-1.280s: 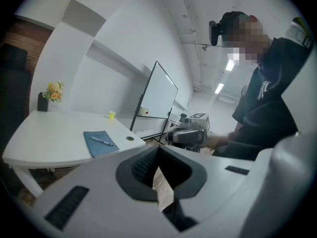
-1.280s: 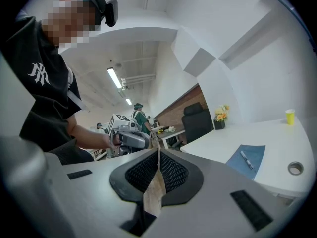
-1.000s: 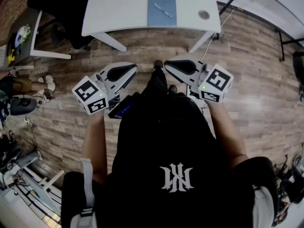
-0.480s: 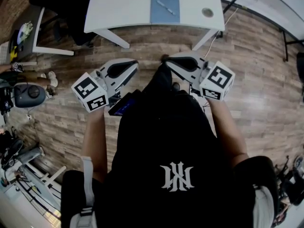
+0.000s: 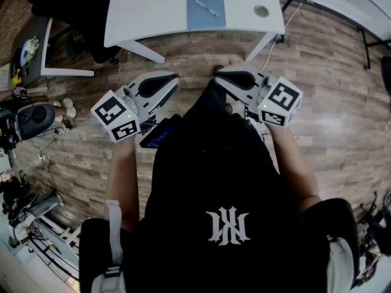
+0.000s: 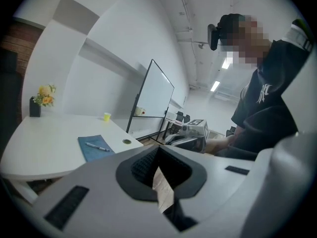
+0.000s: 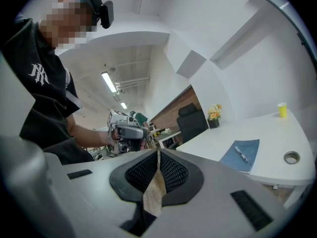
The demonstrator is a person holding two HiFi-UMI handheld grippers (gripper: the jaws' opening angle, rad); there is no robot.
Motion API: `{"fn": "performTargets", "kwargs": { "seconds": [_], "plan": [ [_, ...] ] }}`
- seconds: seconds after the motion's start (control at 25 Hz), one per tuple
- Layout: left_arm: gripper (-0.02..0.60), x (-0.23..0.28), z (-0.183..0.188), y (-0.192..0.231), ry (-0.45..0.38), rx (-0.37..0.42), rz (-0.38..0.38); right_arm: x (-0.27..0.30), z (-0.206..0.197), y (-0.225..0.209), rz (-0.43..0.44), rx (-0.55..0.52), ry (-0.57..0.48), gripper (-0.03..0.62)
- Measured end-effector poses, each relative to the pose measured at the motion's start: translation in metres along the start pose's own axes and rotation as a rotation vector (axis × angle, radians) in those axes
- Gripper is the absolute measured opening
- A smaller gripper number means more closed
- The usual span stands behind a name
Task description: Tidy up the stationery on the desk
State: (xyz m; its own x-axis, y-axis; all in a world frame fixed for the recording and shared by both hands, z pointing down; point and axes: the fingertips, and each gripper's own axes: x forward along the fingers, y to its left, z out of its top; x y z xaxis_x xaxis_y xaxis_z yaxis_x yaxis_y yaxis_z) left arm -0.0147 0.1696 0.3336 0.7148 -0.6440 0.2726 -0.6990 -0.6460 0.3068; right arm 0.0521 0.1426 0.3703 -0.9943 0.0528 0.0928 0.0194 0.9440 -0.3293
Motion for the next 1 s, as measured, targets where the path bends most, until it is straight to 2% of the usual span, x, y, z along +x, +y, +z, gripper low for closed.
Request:
{"fn": "performTargets", "kwargs": {
  "seconds": [0.48, 1.0],
  "plan": [
    [0.003, 0.011, 0.002, 0.001, 0.001, 0.004, -0.029, -0.009, 0.004, -0.003, -0.028, -0.043, 0.007, 0.039],
    [0.003, 0.013, 0.001, 0.004, -0.015, -0.010, -0.029, -0.008, 0.008, -0.005, -0.026, -0.069, 0.029, 0.038]
  ]
}}
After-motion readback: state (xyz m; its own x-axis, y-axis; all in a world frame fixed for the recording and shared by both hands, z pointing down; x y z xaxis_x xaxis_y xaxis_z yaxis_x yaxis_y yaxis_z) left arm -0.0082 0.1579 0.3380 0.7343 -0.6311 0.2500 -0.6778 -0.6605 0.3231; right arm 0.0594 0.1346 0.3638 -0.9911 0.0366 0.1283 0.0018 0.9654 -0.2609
